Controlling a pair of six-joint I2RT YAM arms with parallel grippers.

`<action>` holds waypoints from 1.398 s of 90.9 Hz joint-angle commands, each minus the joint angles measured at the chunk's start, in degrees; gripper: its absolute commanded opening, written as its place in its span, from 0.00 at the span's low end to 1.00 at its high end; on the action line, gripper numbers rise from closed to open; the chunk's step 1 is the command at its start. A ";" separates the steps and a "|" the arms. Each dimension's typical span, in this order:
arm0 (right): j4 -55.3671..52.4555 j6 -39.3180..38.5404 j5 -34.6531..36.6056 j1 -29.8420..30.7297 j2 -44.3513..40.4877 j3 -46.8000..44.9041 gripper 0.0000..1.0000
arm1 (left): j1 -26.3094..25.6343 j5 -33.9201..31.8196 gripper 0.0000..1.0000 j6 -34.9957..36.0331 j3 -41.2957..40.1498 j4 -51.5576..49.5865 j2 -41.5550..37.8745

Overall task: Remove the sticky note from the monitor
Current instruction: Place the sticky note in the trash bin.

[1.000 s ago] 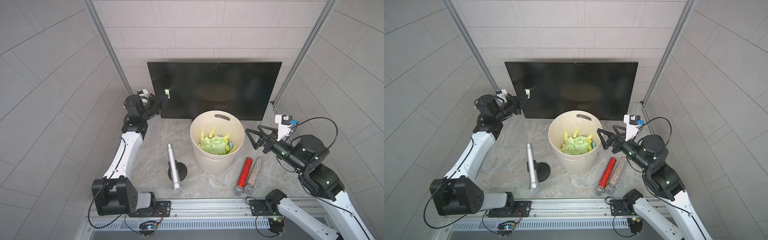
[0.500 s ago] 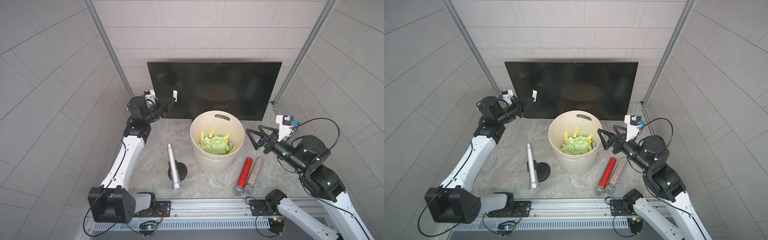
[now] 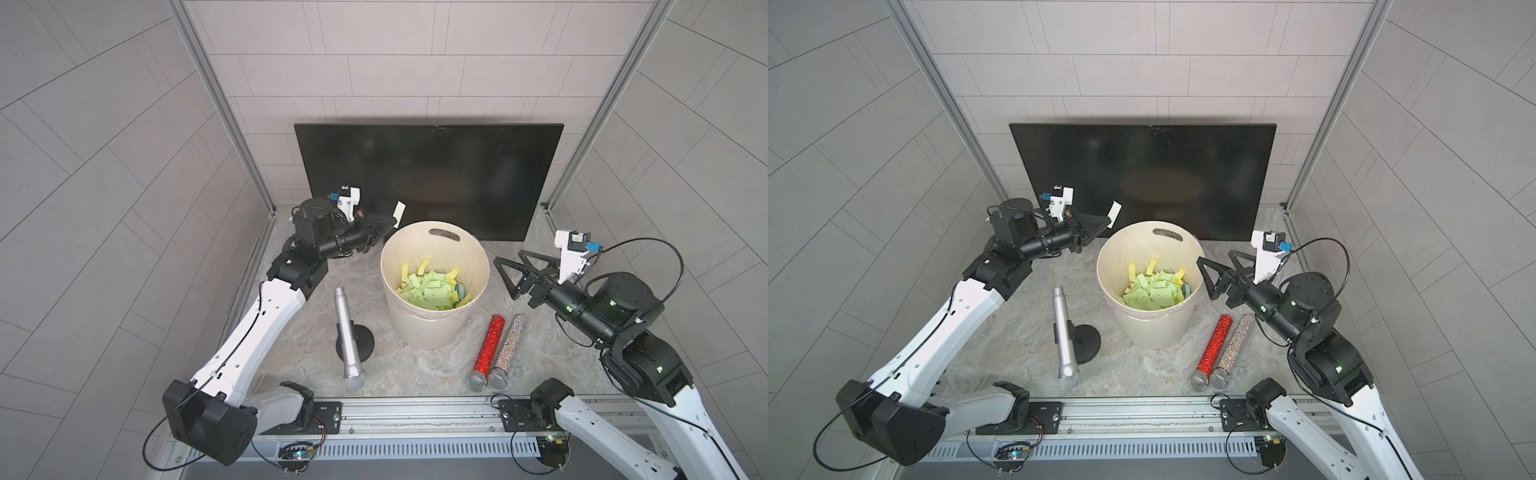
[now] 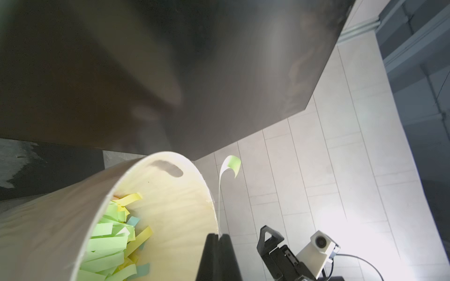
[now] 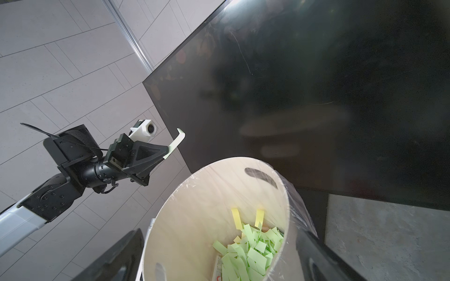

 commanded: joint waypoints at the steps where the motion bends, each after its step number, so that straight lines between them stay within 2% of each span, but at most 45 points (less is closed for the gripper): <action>1: -0.56 -1.02 0.98 -0.17 0.09 -0.53 1.00 | -3.18 -1.04 0.00 6.56 3.02 -6.28 -0.66; 29: -0.79 -1.89 1.96 -0.23 0.53 -0.75 1.00 | -12.34 -4.75 0.00 13.51 5.20 -14.01 1.62; 51: -1.03 -2.49 2.57 -0.25 0.84 -0.99 1.00 | -15.92 -7.15 0.08 14.98 5.41 -16.10 3.79; 64: -1.26 -2.82 2.85 -0.26 0.86 -1.13 1.00 | -17.03 -7.88 0.18 17.23 5.85 -17.20 5.40; 82: -1.69 -3.38 3.36 -0.26 0.84 -1.11 1.00 | -17.38 -8.28 0.38 17.90 6.59 -17.74 6.21; 106: -2.32 -5.87 5.76 -0.41 0.60 -0.79 1.00 | -17.34 -9.47 0.56 21.10 9.50 -20.13 5.40; 127: -3.72 -11.41 13.38 -0.77 0.25 1.23 1.00 | -16.83 -18.62 0.78 27.37 10.75 -21.61 -0.21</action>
